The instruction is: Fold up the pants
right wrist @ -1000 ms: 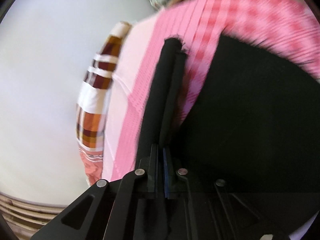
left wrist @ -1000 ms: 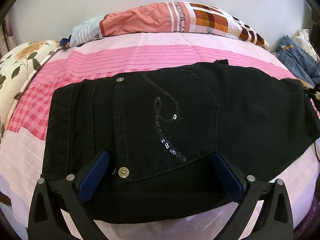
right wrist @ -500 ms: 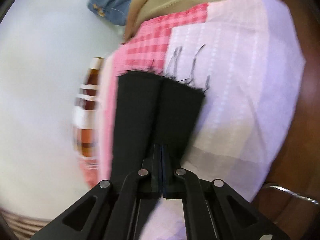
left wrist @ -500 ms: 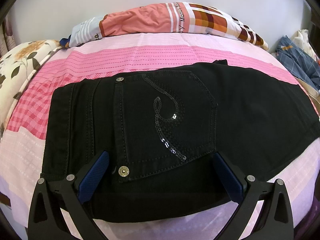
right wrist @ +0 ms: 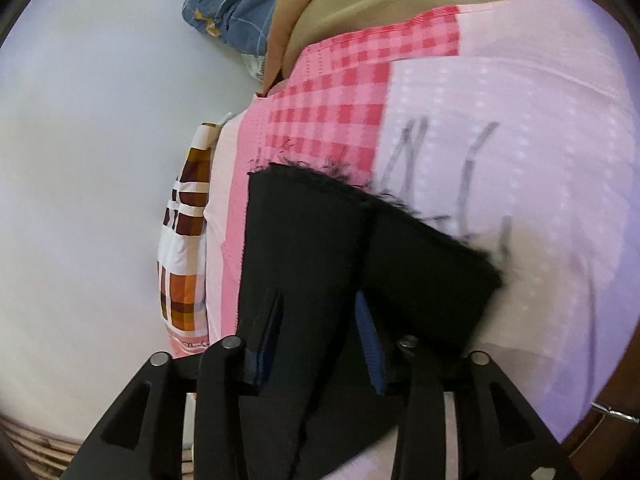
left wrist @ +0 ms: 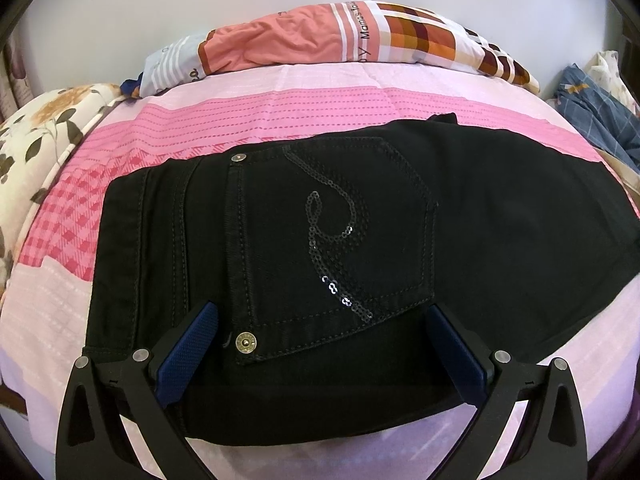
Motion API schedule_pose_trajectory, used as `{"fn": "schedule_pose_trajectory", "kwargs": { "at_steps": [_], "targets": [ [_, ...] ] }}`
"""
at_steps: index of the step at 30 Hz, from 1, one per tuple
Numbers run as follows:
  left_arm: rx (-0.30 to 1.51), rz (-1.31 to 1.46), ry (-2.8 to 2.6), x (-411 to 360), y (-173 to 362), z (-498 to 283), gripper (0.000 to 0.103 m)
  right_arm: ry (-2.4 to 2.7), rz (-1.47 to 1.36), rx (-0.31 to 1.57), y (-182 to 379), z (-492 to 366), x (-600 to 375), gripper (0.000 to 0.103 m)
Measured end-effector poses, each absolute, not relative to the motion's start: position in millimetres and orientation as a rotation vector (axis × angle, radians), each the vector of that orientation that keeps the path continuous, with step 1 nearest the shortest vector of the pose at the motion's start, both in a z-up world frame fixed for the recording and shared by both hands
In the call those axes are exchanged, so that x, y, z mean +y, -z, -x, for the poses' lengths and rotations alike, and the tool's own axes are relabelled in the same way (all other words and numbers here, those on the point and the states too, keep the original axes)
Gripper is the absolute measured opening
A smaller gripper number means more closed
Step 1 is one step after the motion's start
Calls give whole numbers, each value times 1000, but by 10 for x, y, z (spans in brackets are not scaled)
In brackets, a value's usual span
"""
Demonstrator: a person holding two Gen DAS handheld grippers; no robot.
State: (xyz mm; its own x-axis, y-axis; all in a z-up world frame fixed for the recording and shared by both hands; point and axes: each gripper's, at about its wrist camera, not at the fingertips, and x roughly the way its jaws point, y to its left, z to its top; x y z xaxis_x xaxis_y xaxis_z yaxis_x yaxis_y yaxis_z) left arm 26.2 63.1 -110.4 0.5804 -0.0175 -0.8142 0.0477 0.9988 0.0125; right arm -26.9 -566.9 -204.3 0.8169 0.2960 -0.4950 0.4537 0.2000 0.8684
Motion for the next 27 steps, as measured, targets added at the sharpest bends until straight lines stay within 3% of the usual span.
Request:
{"fn": "schedule_pose_trajectory", "kwargs": {
  "at_steps": [4,7,8,17,27],
  "targets": [
    [954,-41,39,635,1112,-268,103,100,-1342,688,1956,72,-5528,39],
    [954,-41,39,632,1116,-271,103,108,-1302,731,1984,-73,-5475,7],
    [955,-41,39,633,1116,-271,103,120,-1288,761,2022,-104,-5471,6],
    [954,-26,54,661,1103,-261,103,75,-1246,713,1713,354,-5473,5],
    [957,-12,81,679,1081,-248,103,125,-1315,743,2091,561,-5579,2]
  ]
}}
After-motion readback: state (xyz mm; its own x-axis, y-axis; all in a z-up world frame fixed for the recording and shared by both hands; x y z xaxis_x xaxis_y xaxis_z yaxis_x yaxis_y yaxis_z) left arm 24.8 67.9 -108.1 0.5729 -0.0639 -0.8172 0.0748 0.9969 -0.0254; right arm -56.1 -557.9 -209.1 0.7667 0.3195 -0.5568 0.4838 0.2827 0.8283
